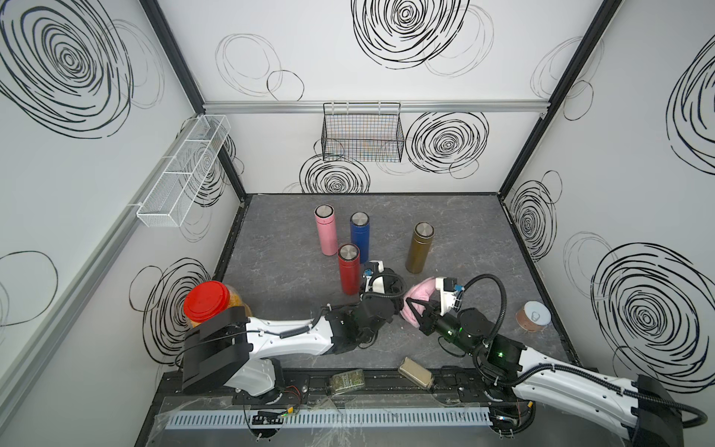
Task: Wipe the surface of the thermos
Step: Wipe the dirt from the surface of the thermos.
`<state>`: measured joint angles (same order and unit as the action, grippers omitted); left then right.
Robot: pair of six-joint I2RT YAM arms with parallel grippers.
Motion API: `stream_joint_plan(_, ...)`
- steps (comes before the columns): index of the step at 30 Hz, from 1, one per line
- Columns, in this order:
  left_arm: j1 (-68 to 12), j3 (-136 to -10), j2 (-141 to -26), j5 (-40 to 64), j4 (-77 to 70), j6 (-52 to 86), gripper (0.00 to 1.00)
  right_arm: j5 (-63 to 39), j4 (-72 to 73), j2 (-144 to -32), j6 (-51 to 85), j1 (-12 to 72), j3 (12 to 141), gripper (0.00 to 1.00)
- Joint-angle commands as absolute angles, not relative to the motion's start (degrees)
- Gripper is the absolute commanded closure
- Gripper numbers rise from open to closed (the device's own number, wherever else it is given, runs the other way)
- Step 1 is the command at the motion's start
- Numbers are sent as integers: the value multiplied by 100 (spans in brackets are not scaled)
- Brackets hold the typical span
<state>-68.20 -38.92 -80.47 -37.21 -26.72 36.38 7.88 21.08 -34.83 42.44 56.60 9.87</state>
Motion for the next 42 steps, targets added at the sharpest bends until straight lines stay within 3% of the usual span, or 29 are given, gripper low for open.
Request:
stream_joint_plan(1,-7057,-3578,-7783,-2732,-4496,2099,100,-456,2048,-3258,4675,5027,1259,100)
stream_joint_plan(7,-7024,-3183,-7843,-1338,-5272,1235,100,-1476,2705,-3715,5040,4424,786,100)
stream_joint_plan(16,-7123,-3254,-8014,-1026,-5048,847,100,-576,1870,-4107,5049,4412,308,100)
stream_joint_plan(25,-7303,-3331,-8203,-2078,-4957,646,100,-735,1923,-3431,4710,4412,989,100)
stream_joint_plan(31,-7377,-3340,-8447,-3061,-5072,654,100,-1155,1900,-3410,5116,4486,580,100)
stream_joint_plan(37,-7543,-3358,-8639,-3428,-5133,542,100,-370,1511,-2853,5596,5116,-495,100)
stream_joint_plan(42,-7576,-3241,-8717,-3401,-5335,406,100,446,99,-1360,5112,5238,-66,100)
